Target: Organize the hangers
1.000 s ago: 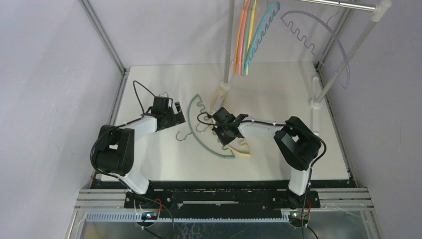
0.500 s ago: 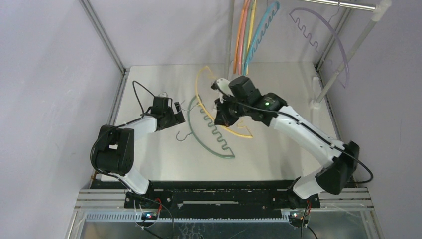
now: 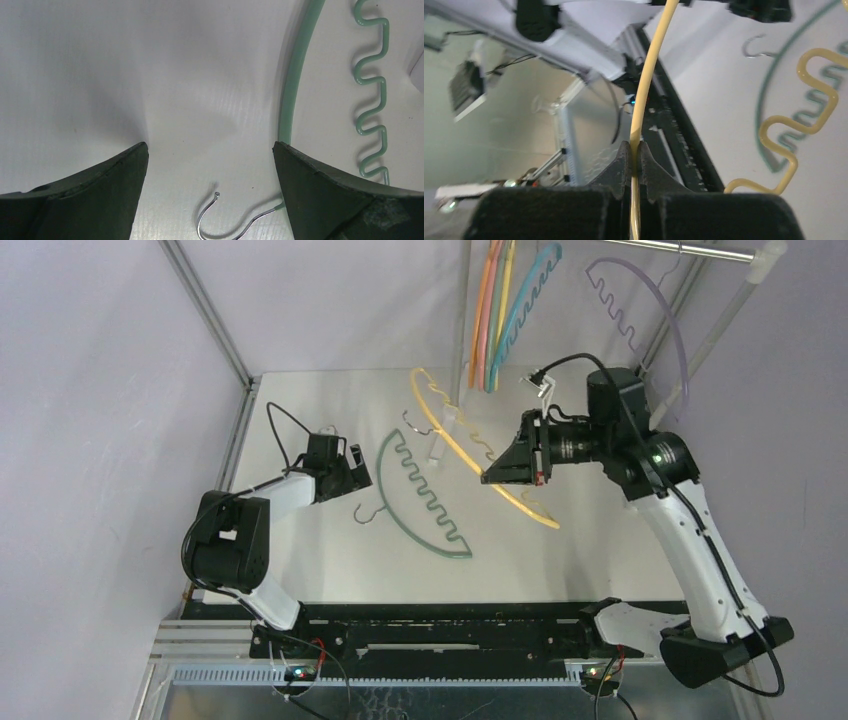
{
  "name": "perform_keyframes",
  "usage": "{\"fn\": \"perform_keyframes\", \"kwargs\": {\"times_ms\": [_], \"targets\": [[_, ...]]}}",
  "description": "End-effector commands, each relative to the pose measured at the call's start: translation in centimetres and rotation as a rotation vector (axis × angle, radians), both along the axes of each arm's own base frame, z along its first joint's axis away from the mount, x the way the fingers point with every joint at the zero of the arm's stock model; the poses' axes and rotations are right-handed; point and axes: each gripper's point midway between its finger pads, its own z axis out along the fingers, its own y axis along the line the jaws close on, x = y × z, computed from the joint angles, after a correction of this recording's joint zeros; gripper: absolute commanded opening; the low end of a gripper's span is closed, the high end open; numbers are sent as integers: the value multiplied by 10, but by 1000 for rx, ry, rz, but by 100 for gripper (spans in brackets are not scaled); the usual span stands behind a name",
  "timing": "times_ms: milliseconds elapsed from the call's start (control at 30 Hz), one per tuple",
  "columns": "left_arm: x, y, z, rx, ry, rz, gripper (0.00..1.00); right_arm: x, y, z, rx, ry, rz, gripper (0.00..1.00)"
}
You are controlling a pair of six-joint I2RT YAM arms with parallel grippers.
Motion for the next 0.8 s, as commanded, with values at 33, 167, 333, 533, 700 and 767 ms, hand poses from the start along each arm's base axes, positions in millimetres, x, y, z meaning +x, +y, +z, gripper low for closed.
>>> {"fn": "perform_keyframes", "kwargs": {"times_ms": [33, 167, 333, 533, 700, 767], "targets": [[15, -5, 21, -27, -46, 8, 99, -66, -5, 67, 228, -48, 250, 0], [17, -8, 22, -30, -46, -3, 99, -75, -13, 84, 287, -94, 280, 0], [19, -13, 26, -32, -50, -14, 99, -62, -27, 104, 300, -199, 144, 0], [21, -16, 26, -31, -45, -34, 99, -40, -48, 126, 304, -311, -67, 0], [25, -19, 26, -36, -47, -41, 99, -35, -62, 150, 323, -401, -197, 0], [26, -20, 25, -43, -48, -41, 99, -31, -67, 155, 333, -422, -255, 0]]}}
